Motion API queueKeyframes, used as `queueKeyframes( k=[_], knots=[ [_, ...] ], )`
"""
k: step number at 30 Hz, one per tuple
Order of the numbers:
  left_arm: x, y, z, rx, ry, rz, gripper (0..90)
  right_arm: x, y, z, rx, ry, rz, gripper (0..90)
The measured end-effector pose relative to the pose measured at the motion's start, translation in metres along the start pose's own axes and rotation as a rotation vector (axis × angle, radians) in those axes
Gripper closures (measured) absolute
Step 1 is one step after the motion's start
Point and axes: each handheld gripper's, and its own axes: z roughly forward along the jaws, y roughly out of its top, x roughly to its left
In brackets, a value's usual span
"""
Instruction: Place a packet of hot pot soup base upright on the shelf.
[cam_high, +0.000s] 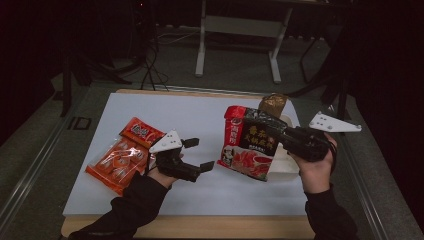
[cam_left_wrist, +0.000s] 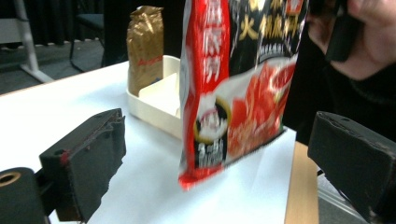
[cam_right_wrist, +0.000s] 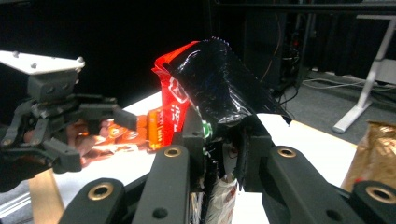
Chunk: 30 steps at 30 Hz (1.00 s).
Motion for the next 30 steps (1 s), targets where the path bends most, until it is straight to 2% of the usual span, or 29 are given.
queueKeyframes(
  k=[7,9,12,13,15,19,21,27,30],
  knots=[
    [0.000,-0.018,-0.007,0.013,0.005,0.021,5.3,-0.013,0.010,-0.005,-0.031,-0.029,0.008,76.8],
    [0.000,-0.022,-0.010,0.014,0.000,0.011,5.3,-0.016,0.012,-0.007,-0.036,-0.040,0.012,76.8],
    [-0.001,-0.024,-0.012,0.023,0.003,0.020,5.3,-0.020,0.014,-0.009,-0.046,-0.052,0.006,76.8],
    [-0.002,-0.027,-0.014,0.024,0.000,0.021,5.3,-0.024,0.016,-0.011,-0.048,-0.073,-0.007,76.8],
    [-0.004,-0.031,-0.016,0.034,0.004,0.026,5.3,-0.028,0.018,-0.012,-0.051,-0.084,-0.011,76.8],
    [-0.005,-0.041,-0.021,0.043,-0.001,0.007,5.3,-0.038,0.019,-0.015,-0.054,-0.122,-0.014,76.8],
    [-0.006,-0.046,-0.025,0.039,-0.004,-0.017,5.3,-0.044,0.019,-0.017,-0.054,-0.141,-0.003,76.8],
    [-0.010,-0.062,-0.032,0.066,-0.002,-0.014,5.3,-0.062,0.018,-0.021,-0.050,-0.190,0.011,76.9],
    [-0.010,-0.070,-0.035,0.067,-0.001,-0.034,5.3,-0.072,0.019,-0.022,-0.051,-0.211,0.011,76.9]
  ],
)
